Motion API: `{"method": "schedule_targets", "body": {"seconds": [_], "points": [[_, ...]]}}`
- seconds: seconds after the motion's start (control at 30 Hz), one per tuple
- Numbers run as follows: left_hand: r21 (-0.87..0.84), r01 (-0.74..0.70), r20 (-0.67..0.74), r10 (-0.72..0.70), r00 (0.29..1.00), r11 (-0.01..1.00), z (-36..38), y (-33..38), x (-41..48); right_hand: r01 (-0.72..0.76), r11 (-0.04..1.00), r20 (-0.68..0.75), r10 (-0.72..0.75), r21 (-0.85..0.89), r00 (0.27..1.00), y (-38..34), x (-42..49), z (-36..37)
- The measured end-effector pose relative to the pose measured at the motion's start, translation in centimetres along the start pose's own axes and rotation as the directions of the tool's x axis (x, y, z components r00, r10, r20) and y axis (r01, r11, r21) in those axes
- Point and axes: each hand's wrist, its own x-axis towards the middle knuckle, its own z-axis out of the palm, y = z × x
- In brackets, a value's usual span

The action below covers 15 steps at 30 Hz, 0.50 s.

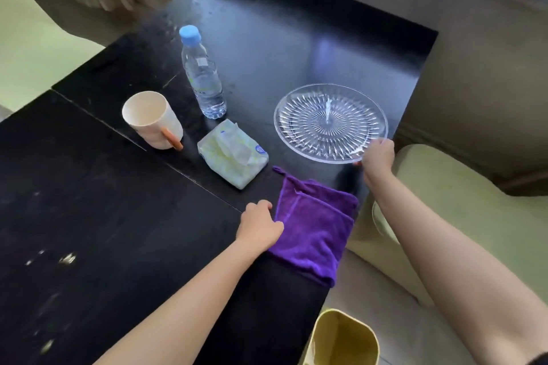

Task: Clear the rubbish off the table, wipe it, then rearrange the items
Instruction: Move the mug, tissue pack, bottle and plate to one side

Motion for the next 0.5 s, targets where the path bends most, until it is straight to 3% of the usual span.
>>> {"method": "schedule_targets", "body": {"seconds": [0.13,0.23,0.3,0.37,0.43,0.5], "points": [[0.078,-0.076,-0.088,0.083,0.993,0.994,1.7,-0.2,-0.9,-0.058,0.998,0.008,0.058,0.016,0.998,0.7,0.7,0.7],[0.361,-0.279,-0.133,0.345,0.929,0.890,3.1,-0.5,-2.2,-0.152,0.988,0.100,0.148,0.033,0.984,1.3,1.3,0.6],[0.493,-0.445,-0.050,0.535,0.843,0.748,4.0,-1.2,-2.8,-0.208,0.978,0.152,0.201,0.032,0.968,1.6,1.6,0.5],[0.542,-0.568,0.081,0.635,0.769,0.619,4.5,-1.9,-2.9,-0.230,0.973,0.177,0.223,0.020,0.959,1.4,1.5,0.3],[0.543,-0.617,0.124,0.673,0.729,0.569,4.5,-2.6,-2.7,-0.256,0.963,0.193,0.237,0.081,0.952,1.3,1.0,0.0],[0.525,-0.644,0.129,0.695,0.707,0.557,4.1,-3.0,-2.3,-0.226,0.974,0.199,0.218,0.019,0.956,1.6,-0.2,-0.8]]}}
